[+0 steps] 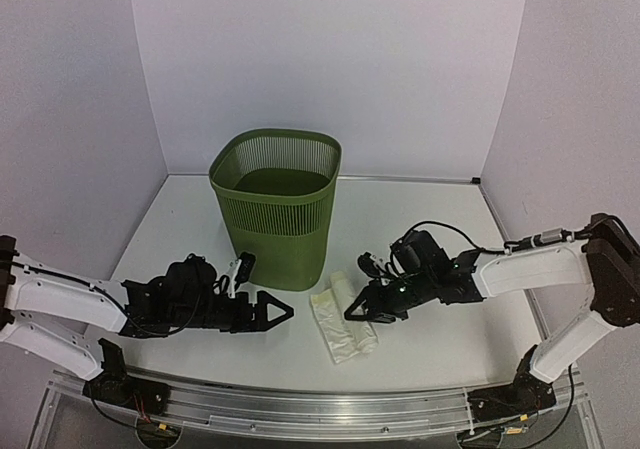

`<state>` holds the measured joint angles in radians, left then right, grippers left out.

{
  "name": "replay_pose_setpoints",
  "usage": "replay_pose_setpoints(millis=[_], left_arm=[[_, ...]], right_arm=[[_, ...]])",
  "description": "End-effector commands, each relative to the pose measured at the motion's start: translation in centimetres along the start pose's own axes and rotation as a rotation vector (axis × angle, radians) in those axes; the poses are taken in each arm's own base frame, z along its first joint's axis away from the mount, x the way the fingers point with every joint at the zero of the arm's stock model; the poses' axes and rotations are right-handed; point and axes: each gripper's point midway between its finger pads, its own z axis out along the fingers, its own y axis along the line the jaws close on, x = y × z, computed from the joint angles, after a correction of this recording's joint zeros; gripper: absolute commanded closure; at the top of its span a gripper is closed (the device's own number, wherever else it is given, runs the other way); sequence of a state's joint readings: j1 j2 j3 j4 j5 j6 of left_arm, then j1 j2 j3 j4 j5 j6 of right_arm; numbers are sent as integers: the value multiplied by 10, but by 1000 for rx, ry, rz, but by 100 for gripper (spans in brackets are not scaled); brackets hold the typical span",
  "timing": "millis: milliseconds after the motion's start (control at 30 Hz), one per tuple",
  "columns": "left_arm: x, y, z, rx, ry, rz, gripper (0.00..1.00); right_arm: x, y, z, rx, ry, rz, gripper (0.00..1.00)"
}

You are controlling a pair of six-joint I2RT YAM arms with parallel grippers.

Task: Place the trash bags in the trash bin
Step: Unfold the trash bag at the center of the board.

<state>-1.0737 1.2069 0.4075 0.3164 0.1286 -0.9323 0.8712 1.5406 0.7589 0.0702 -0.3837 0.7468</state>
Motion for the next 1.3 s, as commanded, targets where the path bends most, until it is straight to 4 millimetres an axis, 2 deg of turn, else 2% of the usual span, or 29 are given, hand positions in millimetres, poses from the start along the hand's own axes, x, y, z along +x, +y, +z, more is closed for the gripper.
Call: replay_pose_setpoints(millis=[0,233,400,500,533,633,800,900,933,1000,1067,1267], left_arm=[[-4,-31,0,183,-24,19,0],[-8,-68,3,401,-44,68,0],[-10,-74,22,426,-34,77,4],[-12,-76,24,453,-50,77,22],[-12,-78,24,466,-55,80,25],[-11,-86,27,515,-46,84,27],[-9,-90,35,558,-30,80,38],[-10,-90,38,561,-35,68,58],[-11,-90,40,562,-34,69,72],[-12,-89,44,549,-30,63,98],[-11,-84,50,510,-16,48,100],[8,-34,64,253,68,-54,100]], right_arm=[[-32,72,-23,-257,-120,-19,100],[-34,90,-39,-349,-161,-25,100],[-28,103,-46,-404,-157,-52,100],[-26,100,-49,-400,-169,-47,100],[-25,99,-48,-397,-165,-43,100],[-23,96,-42,-400,-147,-34,100],[-22,94,-37,-399,-148,-34,100],[-20,92,-35,-397,-139,-32,100],[-19,92,-34,-398,-129,-32,100],[-16,90,-31,-396,-113,-32,100],[-15,82,-26,-373,-112,-21,98],[-9,23,-4,-153,-140,33,67]])
